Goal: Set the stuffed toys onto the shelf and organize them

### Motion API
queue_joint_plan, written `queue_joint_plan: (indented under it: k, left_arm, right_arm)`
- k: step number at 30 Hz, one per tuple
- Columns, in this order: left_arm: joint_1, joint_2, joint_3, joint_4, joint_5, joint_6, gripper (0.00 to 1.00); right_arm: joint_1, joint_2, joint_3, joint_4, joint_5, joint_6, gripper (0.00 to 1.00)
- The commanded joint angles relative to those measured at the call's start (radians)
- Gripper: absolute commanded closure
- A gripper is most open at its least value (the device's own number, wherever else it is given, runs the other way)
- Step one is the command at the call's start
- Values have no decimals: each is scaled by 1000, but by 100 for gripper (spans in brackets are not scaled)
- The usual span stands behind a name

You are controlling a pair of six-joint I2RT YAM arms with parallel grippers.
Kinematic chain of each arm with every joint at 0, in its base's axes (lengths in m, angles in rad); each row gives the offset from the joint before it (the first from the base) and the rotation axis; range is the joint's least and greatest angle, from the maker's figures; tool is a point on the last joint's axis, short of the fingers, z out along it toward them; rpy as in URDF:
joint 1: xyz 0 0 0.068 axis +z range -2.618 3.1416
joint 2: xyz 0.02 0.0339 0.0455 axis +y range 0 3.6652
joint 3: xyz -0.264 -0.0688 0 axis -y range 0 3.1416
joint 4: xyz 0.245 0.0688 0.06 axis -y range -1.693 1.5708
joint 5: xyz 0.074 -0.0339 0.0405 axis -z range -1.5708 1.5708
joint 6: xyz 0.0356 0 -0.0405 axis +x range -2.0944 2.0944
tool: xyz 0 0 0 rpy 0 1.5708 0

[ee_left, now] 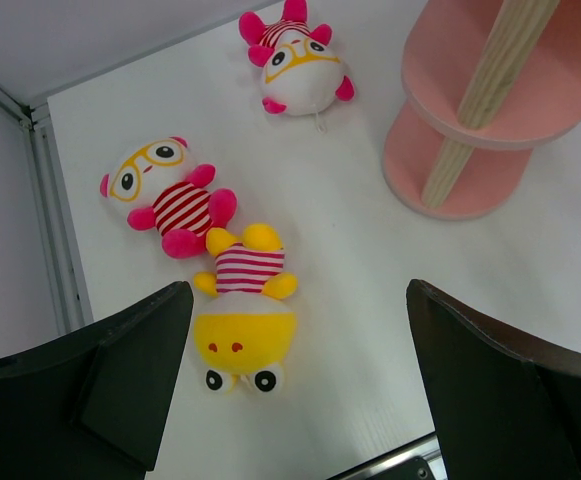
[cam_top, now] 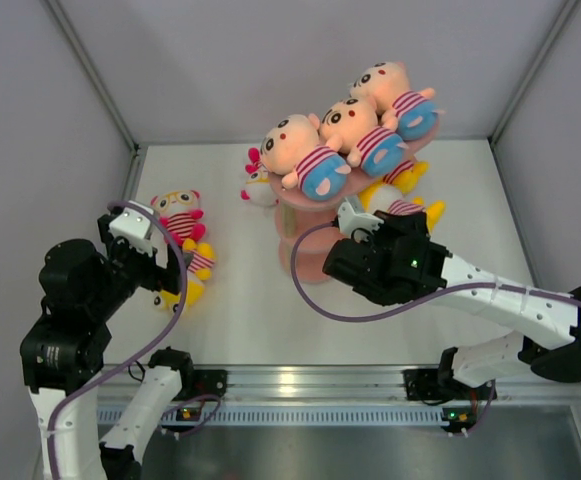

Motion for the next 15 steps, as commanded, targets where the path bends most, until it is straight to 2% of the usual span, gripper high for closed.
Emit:
queue_joint_plan:
  k: [1,4,5,6,8,9,10,13,15]
  left_arm:
    - [5,16,20,23,5,7,6]
    - [5,18,21,23,6,5,6]
    - [5,18,20,23,6,7,6]
    - [7,18,21,24,5,4,6]
    - [7,16,21,24,8,5,6]
    - [7,16,21,21,6,5,6]
    - [7,16,23,23,5,7,6]
    - [7,13,20,21,3,7,6]
    - [7,12,15,23,3,7,6]
  right_arm:
    - [-4,-22,42,12,81,-76,100]
    - [-5,-33,33,121,104,-147,100]
    - [-5,-37,27,209,104,-172,100]
    - [-4,-56,15,260,92,-254,100]
    - [-5,-79,-83,403,17,-372,100]
    - [-5,-100,-179,573,-6,-499,100]
    - [-4,-111,-217,630,-70,-536,100]
    - [-5,-106,-284,696,-187,-529,100]
    - [-5,-81,-326,753,-201,-560,100]
